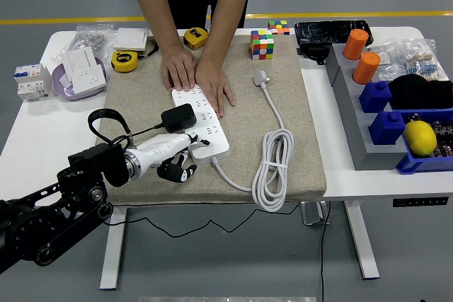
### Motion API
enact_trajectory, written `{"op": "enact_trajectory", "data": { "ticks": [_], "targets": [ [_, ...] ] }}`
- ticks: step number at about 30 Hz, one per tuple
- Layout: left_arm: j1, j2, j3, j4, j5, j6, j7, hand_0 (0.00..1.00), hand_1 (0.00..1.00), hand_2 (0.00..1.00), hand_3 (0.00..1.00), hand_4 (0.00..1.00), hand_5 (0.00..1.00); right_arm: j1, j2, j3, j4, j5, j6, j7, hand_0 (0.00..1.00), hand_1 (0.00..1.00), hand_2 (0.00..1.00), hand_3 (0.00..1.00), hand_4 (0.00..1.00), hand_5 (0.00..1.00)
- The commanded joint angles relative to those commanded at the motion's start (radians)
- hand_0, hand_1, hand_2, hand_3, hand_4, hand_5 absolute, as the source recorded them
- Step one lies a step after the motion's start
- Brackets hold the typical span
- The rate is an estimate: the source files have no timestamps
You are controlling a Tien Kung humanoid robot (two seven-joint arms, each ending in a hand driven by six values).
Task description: Pick up the plug,place it near the board,insert it into the board,press the button
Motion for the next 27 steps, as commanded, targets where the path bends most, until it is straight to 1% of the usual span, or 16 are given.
{"op": "enact_trajectory", "data": {
  "ticks": [13,23,27],
  "targets": [
    [-0.013,-0.006,0.007,0.01,0.012,0.0,0.001,0.128,0.022,0.148,0.903,0.521,0.002,0.0,-0.001,0.004,0.0,-0.002,-0.001,-0.002,0.931,0.791,0.745,0.782,0.998,0.75],
    [-0.018,-0.003,0.016,0.016,0.016,-0.023,0.011,0.125,0.022,0.148,0.877,0.522,0.002,0.001,-0.001,0.005,0.0,-0.003,-0.001,-0.002,0.931,0.791,0.745,0.782,0.998,0.75],
    [-0.022,-0.005,0.018,0.023,0.018,-0.042,0.02,0.124,0.021,0.148,0.872,0.526,0.002,0.002,-0.001,0.005,0.0,-0.003,-0.002,-0.001,0.932,0.791,0.746,0.782,0.998,0.75]
  ]
}}
